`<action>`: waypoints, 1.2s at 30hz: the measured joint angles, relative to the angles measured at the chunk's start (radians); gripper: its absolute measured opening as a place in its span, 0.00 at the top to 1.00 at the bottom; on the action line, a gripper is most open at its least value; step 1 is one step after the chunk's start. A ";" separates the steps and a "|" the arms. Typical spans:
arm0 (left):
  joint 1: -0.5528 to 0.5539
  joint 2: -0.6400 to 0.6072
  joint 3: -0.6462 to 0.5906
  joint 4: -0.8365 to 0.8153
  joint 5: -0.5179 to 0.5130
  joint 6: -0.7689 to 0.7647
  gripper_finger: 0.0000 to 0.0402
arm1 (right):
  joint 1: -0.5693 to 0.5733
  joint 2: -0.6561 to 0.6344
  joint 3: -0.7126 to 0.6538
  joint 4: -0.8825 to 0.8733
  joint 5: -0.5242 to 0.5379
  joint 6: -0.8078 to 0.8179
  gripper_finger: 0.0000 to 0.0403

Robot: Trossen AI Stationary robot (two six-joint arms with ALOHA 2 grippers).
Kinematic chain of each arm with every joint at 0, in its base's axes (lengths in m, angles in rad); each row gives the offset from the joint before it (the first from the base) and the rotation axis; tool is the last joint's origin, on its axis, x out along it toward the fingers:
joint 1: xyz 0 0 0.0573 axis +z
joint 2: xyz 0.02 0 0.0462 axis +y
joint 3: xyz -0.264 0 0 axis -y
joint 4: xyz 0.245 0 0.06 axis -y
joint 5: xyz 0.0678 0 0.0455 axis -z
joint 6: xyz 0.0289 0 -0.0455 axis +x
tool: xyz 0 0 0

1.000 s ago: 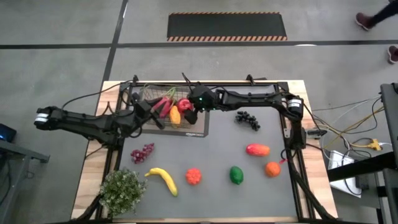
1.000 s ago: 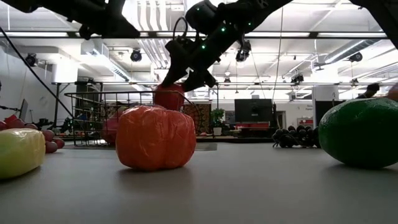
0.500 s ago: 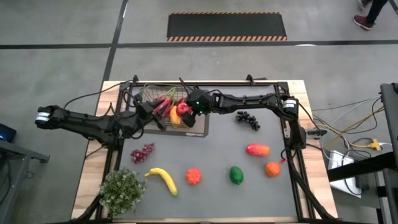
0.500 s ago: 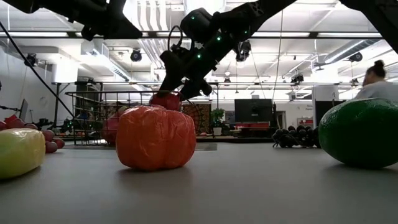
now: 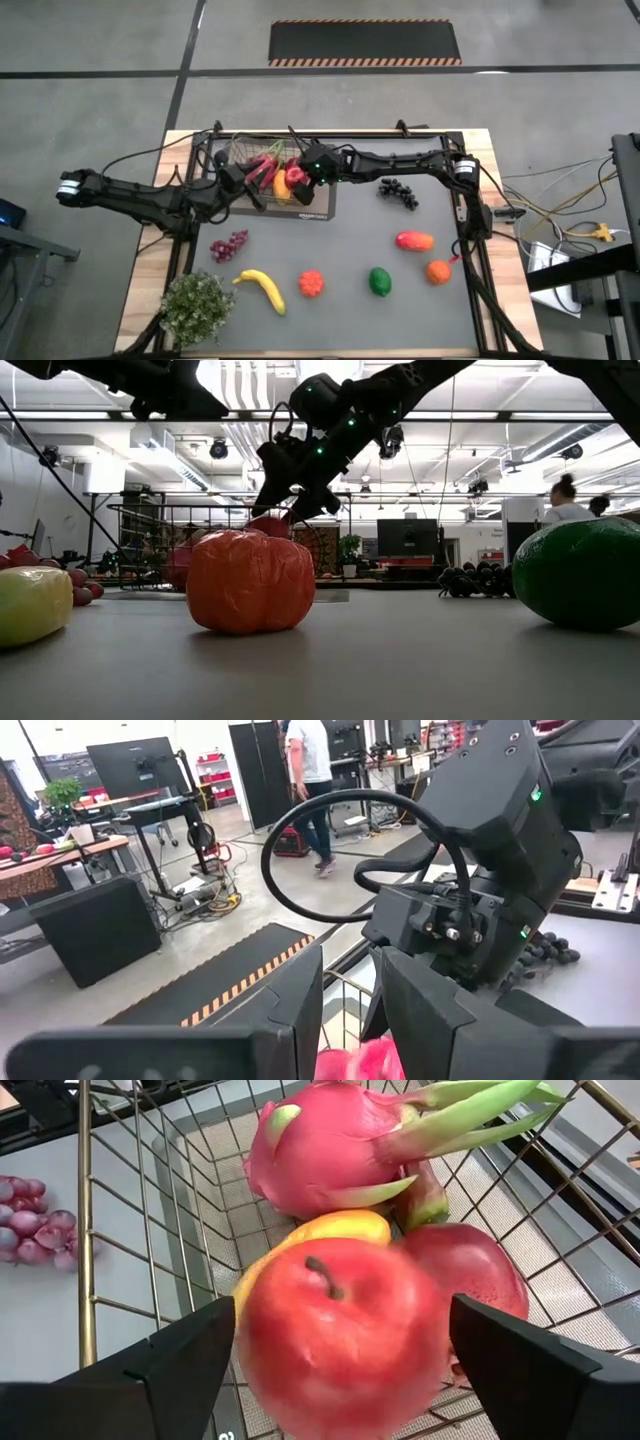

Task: Build produce basket
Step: Put the red apple into the wire basket

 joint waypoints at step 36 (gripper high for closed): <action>-0.004 0.001 0.001 -0.001 0.000 0.008 0.78 | 0.005 0.055 0.187 -0.219 -0.046 -0.184 0.97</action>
